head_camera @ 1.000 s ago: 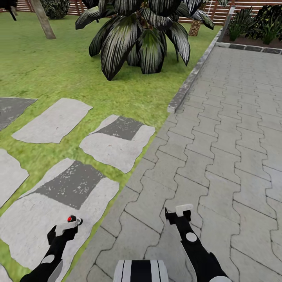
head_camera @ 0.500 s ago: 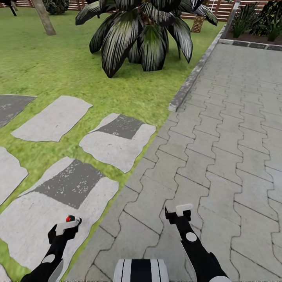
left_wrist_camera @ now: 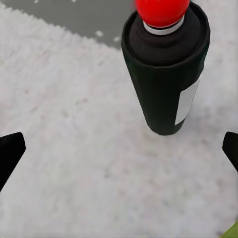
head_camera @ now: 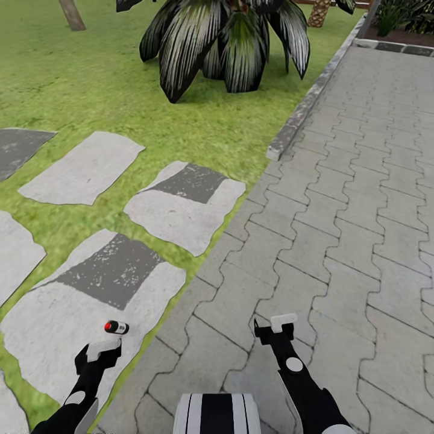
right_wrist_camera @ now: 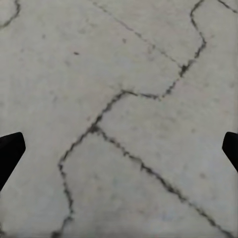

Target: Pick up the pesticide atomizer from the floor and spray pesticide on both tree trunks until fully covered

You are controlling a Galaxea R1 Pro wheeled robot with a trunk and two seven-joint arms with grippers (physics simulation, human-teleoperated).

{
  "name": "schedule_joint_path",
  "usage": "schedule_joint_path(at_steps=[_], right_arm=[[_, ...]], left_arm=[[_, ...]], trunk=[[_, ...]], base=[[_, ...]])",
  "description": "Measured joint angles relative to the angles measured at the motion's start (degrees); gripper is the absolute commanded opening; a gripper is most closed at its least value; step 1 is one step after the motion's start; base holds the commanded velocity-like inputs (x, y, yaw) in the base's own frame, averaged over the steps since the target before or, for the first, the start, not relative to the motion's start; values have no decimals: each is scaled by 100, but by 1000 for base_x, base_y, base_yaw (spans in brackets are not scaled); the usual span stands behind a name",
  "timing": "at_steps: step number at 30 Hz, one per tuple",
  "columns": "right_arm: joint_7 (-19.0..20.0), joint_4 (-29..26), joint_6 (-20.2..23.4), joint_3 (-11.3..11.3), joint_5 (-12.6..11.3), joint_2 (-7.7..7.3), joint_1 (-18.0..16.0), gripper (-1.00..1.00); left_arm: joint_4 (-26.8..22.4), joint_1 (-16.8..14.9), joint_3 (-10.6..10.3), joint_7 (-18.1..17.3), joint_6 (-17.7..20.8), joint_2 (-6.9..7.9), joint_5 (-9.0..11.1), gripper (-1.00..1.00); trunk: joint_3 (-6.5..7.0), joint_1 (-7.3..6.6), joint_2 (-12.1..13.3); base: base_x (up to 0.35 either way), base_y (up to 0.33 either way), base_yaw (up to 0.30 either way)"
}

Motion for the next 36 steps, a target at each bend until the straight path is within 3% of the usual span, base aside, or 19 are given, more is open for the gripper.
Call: schedule_joint_path(at_steps=[36], right_arm=[[0, 16, 0, 0, 0, 4, 0, 100]], left_arm=[[-5, 3, -32, -3, 0, 1, -33, 100]], trunk=[[-7, 0, 0]], base=[[56, -14, -27]])
